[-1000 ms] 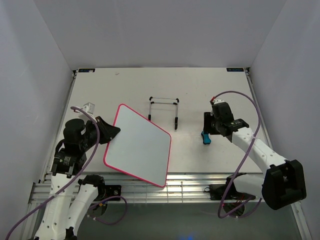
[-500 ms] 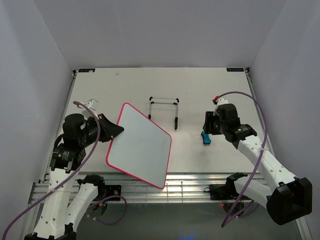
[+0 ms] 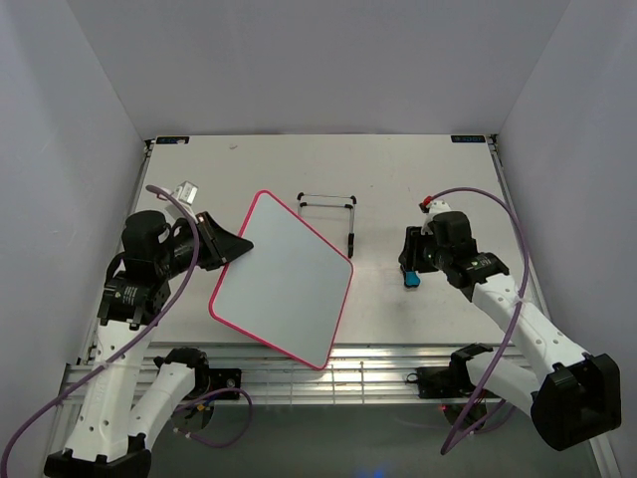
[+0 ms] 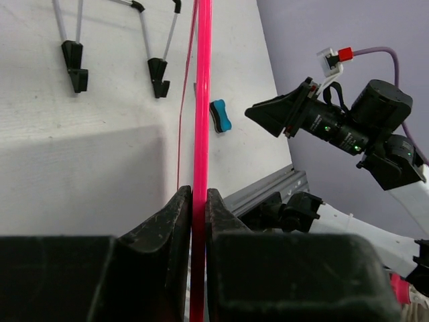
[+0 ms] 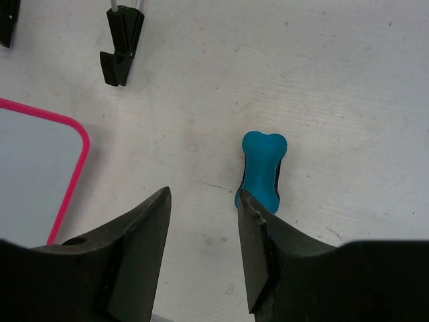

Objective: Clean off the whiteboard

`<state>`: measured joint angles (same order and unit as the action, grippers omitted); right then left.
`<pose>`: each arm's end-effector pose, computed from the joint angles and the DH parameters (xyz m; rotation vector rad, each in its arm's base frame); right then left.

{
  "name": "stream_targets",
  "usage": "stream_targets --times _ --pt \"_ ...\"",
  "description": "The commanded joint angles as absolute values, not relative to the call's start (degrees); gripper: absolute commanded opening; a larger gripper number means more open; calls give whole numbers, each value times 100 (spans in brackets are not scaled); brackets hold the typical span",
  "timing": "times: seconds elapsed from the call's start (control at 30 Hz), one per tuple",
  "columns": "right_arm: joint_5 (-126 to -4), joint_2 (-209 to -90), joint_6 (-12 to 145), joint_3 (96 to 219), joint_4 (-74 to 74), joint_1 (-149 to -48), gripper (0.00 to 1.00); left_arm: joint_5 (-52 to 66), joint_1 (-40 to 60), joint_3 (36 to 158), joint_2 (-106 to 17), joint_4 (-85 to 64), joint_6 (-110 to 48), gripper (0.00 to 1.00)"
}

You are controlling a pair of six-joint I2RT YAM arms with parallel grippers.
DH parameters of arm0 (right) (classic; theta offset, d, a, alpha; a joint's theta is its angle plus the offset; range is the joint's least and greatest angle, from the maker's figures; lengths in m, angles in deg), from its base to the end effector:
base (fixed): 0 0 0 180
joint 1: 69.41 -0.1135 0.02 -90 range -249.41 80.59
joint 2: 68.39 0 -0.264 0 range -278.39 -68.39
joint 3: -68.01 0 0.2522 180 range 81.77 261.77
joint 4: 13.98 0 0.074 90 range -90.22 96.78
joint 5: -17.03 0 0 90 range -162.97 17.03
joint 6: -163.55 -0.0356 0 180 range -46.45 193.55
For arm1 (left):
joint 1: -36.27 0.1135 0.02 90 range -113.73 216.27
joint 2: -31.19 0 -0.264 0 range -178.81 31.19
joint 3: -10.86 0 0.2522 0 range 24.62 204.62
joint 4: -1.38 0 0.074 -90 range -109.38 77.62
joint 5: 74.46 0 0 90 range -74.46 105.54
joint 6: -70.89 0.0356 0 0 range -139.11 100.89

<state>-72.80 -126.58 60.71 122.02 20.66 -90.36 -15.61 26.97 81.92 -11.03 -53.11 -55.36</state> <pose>0.2033 0.0780 0.2508 -0.1620 2.2622 0.3189 0.1348 -0.0407 0.3673 -0.1298 2.1048 -1.0397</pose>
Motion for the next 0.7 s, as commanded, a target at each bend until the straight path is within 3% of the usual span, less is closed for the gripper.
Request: stream_targets --times 0.0,0.2,0.67 --pt "-7208 -12377 6151 12124 1850 -9007 50 -2400 2669 8675 -1091 -4552 -6050 0" --pt "-7279 -12051 6125 12158 1981 -9007 51 -2769 2678 8852 -1293 -4043 -6392 0" --pt "-8430 -11102 6353 13292 3246 -9007 52 -2603 2669 7604 -2101 -87 -7360 0"
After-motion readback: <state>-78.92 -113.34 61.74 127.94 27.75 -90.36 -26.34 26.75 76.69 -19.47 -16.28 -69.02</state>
